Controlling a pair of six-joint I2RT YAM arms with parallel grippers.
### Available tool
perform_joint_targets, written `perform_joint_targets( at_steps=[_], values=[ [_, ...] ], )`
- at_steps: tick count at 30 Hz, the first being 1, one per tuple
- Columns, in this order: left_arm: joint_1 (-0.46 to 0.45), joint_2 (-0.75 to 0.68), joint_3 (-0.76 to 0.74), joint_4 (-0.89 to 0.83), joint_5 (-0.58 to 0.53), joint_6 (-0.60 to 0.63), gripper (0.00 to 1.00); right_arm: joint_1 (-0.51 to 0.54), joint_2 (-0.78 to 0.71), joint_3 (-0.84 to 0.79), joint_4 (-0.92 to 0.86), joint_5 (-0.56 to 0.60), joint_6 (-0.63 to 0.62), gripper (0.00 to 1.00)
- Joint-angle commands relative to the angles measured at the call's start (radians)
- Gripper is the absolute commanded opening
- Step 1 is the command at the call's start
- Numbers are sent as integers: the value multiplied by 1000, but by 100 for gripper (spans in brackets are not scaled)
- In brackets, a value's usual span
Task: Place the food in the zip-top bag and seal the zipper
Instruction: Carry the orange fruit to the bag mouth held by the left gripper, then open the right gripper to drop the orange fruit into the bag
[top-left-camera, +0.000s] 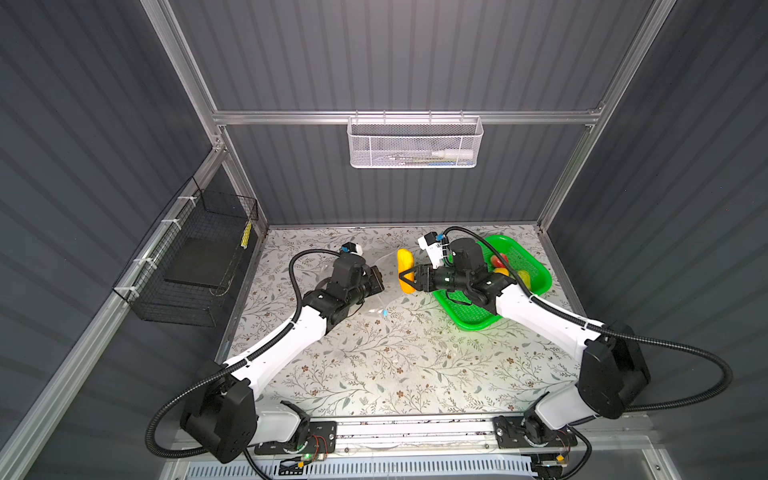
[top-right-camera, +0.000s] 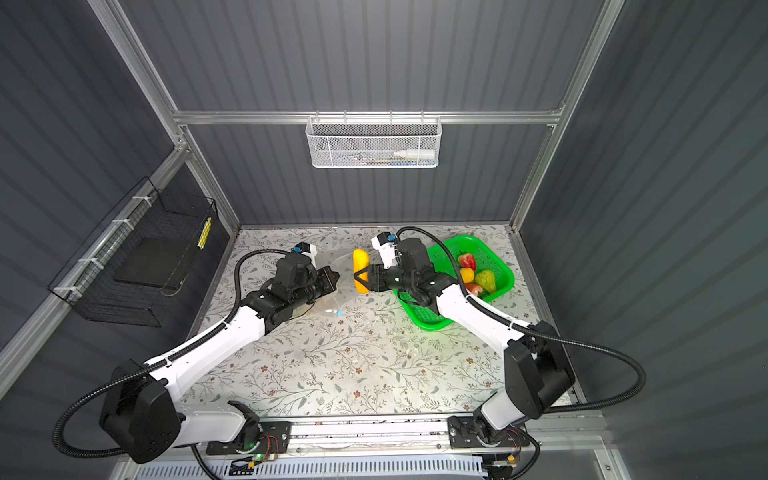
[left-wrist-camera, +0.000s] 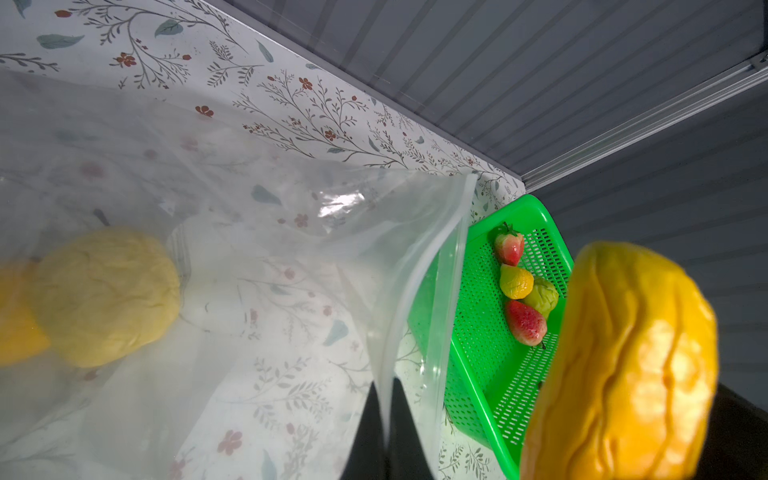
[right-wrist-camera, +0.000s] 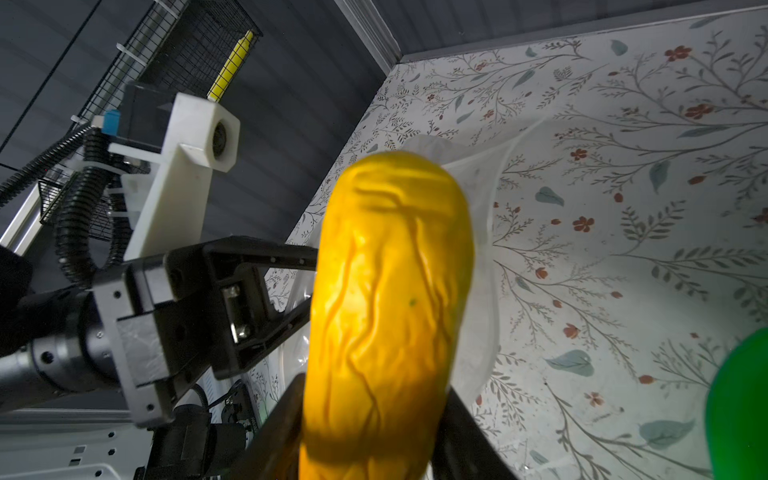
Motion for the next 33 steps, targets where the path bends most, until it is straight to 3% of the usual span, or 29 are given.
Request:
perform_joint_targets(
  at_steps=[1,8,21,33],
  values=[
    [-4,-5,8,13,13,-3,0,31,31,4,79,62,49,43],
    [-4,-13,2,13,13,-1,0,55,102,-35,207,117,155,43],
    [-3,-25,-9,19,12,-2,0,81,168,-22,163,101,238,43],
    [-4,-40,-32,36,33,10,0,81,304,193,-118,272,258,46]
  ],
)
